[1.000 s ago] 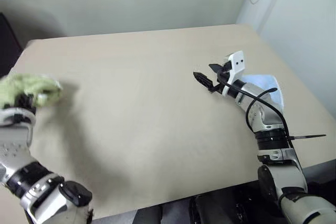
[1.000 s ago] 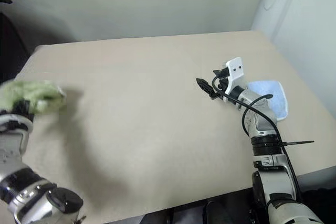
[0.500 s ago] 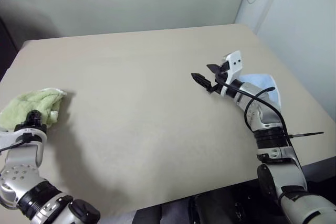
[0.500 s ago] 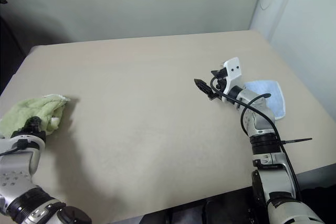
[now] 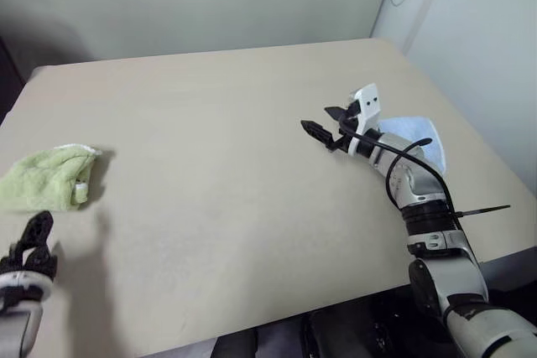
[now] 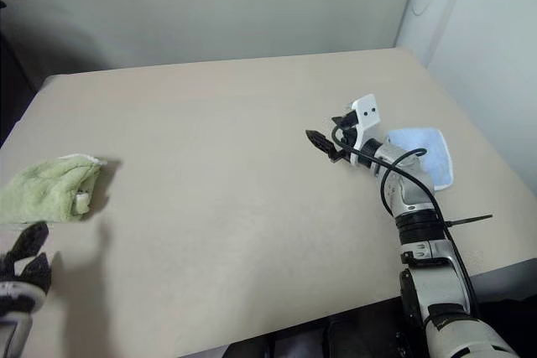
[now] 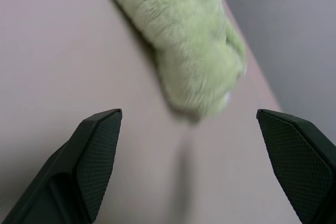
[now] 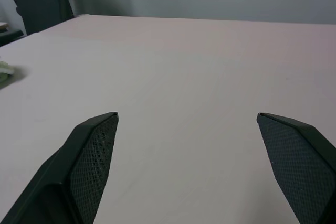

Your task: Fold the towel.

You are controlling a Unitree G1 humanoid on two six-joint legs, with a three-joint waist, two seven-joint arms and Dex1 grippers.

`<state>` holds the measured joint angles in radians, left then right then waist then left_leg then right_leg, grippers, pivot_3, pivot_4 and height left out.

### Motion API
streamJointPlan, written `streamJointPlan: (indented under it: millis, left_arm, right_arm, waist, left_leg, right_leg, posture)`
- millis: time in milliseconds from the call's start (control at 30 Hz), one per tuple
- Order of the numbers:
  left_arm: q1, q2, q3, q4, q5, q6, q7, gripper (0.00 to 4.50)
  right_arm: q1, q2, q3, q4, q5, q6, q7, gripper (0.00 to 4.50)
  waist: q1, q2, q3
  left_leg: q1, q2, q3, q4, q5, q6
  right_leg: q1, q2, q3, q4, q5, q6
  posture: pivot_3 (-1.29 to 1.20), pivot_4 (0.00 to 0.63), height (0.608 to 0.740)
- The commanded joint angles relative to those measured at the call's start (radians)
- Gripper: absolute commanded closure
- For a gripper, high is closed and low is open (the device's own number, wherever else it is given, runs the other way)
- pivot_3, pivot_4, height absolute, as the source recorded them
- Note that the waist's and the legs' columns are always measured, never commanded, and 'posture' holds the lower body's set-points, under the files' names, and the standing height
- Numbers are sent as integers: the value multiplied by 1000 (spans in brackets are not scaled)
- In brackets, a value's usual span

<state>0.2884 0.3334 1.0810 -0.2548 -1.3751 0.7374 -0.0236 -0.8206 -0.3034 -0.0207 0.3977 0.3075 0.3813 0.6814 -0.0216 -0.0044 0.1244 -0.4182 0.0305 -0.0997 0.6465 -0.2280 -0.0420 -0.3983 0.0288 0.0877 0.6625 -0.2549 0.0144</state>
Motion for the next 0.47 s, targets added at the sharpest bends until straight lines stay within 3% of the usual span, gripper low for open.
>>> streamJointPlan:
  millis: [33, 167, 300, 467]
  left_arm:
    - [42, 70, -54, -186, 102, -80, -130, 33]
    - [67, 229, -227, -293, 354, -132, -239, 33]
    - [6, 326, -393, -319, 502, -176, -310, 33]
    - [-65, 345, -504, -233, 612, -217, -371, 33]
  right_arm:
    - [-47, -35, -23, 26, 2, -27, 42, 0]
    - [-49, -87, -21, 63, -3, -34, 93, 0]
    - [-17, -147, -41, 45, 13, -30, 137, 0]
    - [44, -188, -49, -38, 24, -2, 148, 0]
  waist:
    - [13, 0, 0]
    - [35, 1, 0]
    - [34, 1, 0]
    - [22, 1, 0]
  left_leg:
    - [0, 0, -1, 0, 0, 0]
    - [4, 0, -5, 1, -2, 5]
    - [5, 0, -2, 1, -2, 2]
    - [5, 2, -2, -2, -3, -4]
  right_leg:
    - [0, 0, -1, 0, 0, 0]
    - [0, 1, -3, 2, -1, -3]
    - [6, 0, -1, 1, 0, -3]
    - [4, 1, -2, 1, 0, -4]
  posture:
    - [0, 150, 740]
    - [0, 150, 740]
    - [0, 150, 740]
    - [0, 150, 740]
